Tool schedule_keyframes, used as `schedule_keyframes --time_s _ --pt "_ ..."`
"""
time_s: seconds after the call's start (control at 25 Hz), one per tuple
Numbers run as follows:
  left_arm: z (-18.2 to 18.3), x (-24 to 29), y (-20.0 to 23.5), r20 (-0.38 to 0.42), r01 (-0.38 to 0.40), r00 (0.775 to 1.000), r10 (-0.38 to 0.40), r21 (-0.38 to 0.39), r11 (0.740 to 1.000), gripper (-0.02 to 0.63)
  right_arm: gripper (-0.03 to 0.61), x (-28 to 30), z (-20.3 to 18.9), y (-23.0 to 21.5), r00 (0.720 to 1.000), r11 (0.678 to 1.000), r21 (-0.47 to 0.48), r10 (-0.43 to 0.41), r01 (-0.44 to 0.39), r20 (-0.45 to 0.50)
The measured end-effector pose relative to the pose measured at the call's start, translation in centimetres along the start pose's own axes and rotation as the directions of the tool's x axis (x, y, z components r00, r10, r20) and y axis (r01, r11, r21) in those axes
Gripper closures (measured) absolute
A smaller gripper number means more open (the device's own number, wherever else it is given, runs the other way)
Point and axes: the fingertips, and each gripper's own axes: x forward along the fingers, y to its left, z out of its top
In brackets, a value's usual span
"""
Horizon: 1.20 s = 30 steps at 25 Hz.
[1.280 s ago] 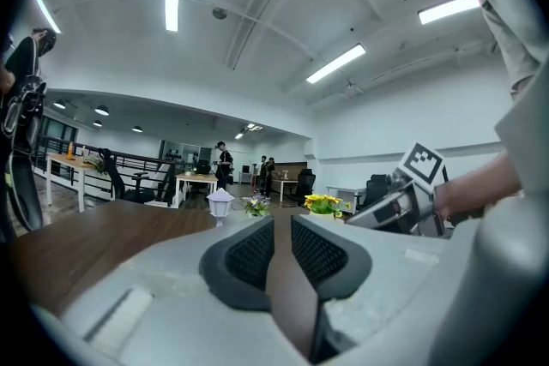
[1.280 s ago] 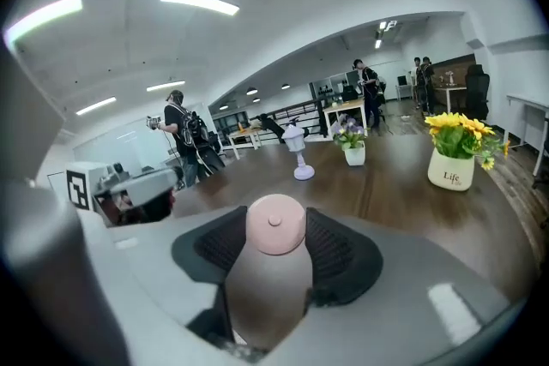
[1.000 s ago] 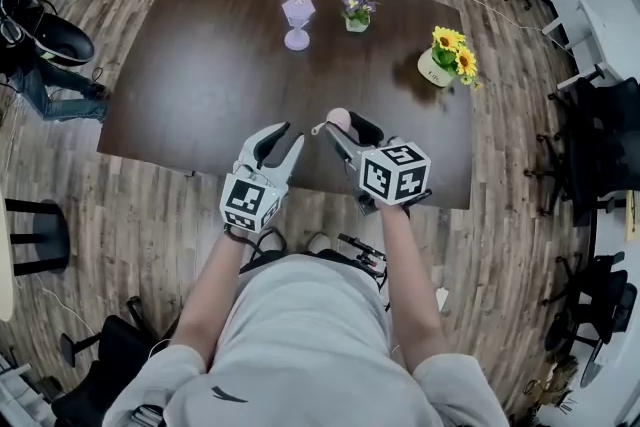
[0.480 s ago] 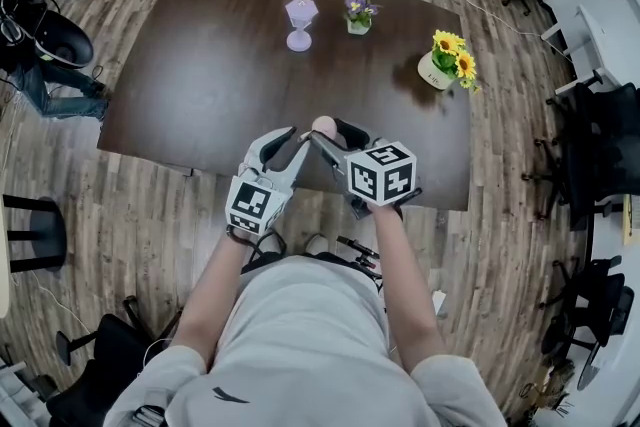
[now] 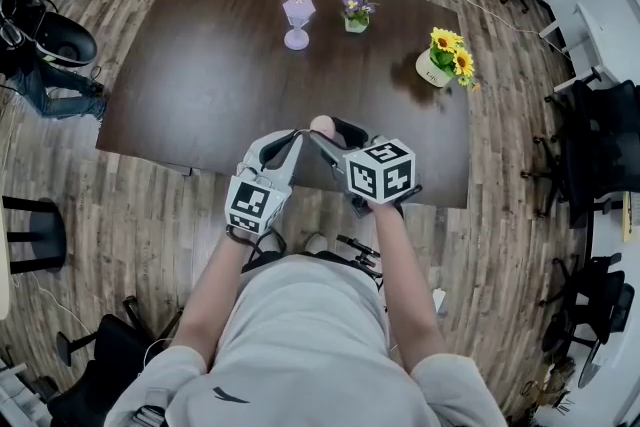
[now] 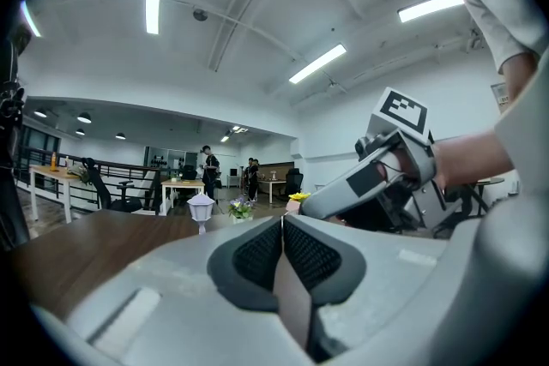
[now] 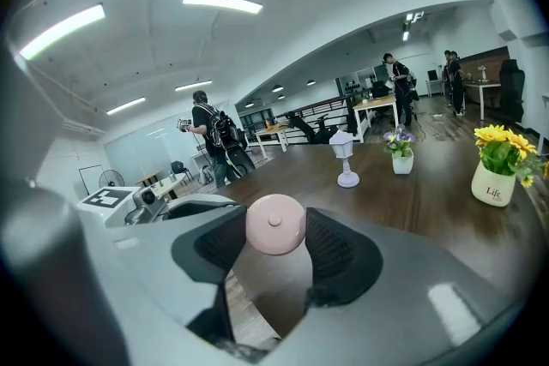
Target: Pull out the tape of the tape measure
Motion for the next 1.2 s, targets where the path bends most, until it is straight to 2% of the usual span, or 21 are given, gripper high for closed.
schedule_keyframes --time_s 0.12,0.24,0.4,0.56,0.76,0.96,1.08,1.2 --pt "0.1 -0.1 0.8 0.001 -0.037 0.999 0.037 -0.024 0.999 0.600 0.362 0.0 -0.2 -0.4 1.000 1.000 -0.008 -0.009 0.009 -0.003" --pt "-0.1 -0.1 1.2 -0.009 -0.054 0.998 0.054 -0.012 0.998 0.600 0.362 0.1 -0.6 -0.7 1.000 1.000 -0.013 -0.016 0.016 -0.007" --pt "-0.5 -1.1 3.9 -0.008 -0.157 0.988 0.156 -0.098 0.983 0.601 0.362 -0.7 -0.9 -2.6 0.995 0.994 -0.042 -0.102 0.102 -0.007" --pt "-0.8 -2.4 6.9 -0.024 -0.220 0.975 0.219 -0.093 0.971 0.601 0.362 -2.8 -1.1 -5.4 0.988 0.988 0.015 -0.156 0.155 0.012" --pt "-1.2 -3.5 9.3 -0.032 -0.280 0.960 0.279 -0.129 0.951 0.601 0.362 -4.8 -2.1 -8.0 0.972 0.972 0.007 -0.236 0.236 0.001" --pt "-2.2 -4.3 11.1 -0.057 -0.318 0.948 0.313 -0.141 0.937 0.601 0.362 -6.5 -3.4 -10.4 0.954 0.954 0.036 -0.299 0.299 -0.012" --pt "-2.2 -4.1 10.9 -0.066 -0.306 0.951 0.301 -0.101 0.947 0.601 0.362 -6.9 -3.8 -11.0 0.952 0.950 0.050 -0.307 0.307 -0.015" --pt "-2.8 -3.8 11.0 -0.081 -0.312 0.949 0.304 -0.118 0.943 0.601 0.362 -7.0 -4.2 -11.4 0.947 0.946 0.046 -0.321 0.322 -0.024"
